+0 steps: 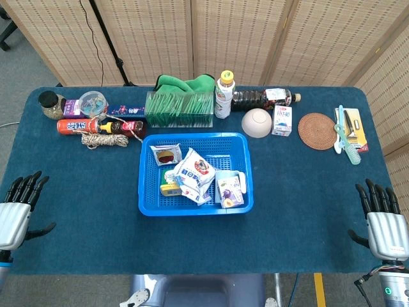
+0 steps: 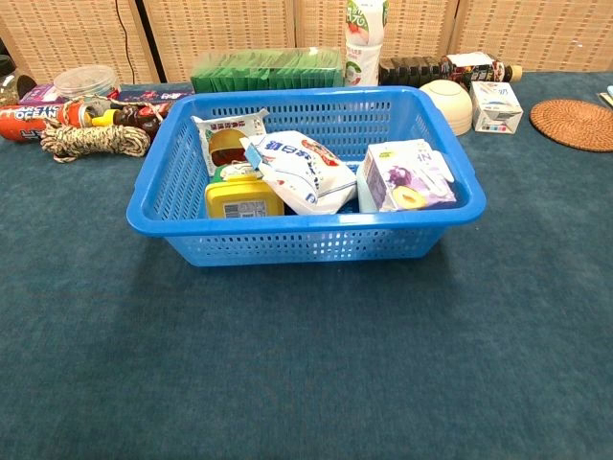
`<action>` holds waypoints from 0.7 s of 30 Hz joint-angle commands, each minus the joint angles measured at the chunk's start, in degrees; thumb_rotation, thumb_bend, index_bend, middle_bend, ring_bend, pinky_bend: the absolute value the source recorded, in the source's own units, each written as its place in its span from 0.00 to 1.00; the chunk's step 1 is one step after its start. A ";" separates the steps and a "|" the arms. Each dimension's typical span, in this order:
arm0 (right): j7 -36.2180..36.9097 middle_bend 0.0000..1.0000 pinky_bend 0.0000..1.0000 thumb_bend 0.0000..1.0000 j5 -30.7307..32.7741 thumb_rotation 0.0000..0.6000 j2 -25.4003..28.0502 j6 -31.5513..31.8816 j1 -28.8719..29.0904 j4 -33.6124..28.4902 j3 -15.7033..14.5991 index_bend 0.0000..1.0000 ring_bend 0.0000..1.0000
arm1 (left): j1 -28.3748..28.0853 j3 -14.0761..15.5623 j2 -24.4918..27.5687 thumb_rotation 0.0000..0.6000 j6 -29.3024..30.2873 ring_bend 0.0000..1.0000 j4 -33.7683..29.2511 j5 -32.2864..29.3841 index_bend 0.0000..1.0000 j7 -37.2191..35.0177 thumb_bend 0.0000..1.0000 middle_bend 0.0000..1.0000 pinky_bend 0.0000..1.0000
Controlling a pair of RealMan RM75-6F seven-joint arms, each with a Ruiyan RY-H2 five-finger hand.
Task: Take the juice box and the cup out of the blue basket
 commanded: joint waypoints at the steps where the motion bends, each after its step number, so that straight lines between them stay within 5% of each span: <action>1: -0.38 0.00 0.00 0.00 0.42 1.00 0.01 -0.16 -0.01 -0.30 0.06 0.00 0.00 | 0.03 0.04 -0.03 1.00 0.07 0.00 0.01 0.09 0.00 0.07 0.06 0.00 0.00; 13: -1.78 0.00 0.00 0.00 0.67 1.00 -0.16 0.23 0.00 -0.81 0.41 0.00 0.00 | -1.31 -0.11 0.01 1.00 -0.25 0.00 -0.37 2.42 0.00 -1.03 0.06 0.00 0.00; 21: -1.10 0.00 0.00 0.00 1.45 1.00 0.11 -0.17 0.22 -0.94 0.92 0.00 0.00 | -11.58 -3.69 2.05 1.00 -8.86 0.00 -5.40 8.14 0.00 2.05 0.06 0.00 0.00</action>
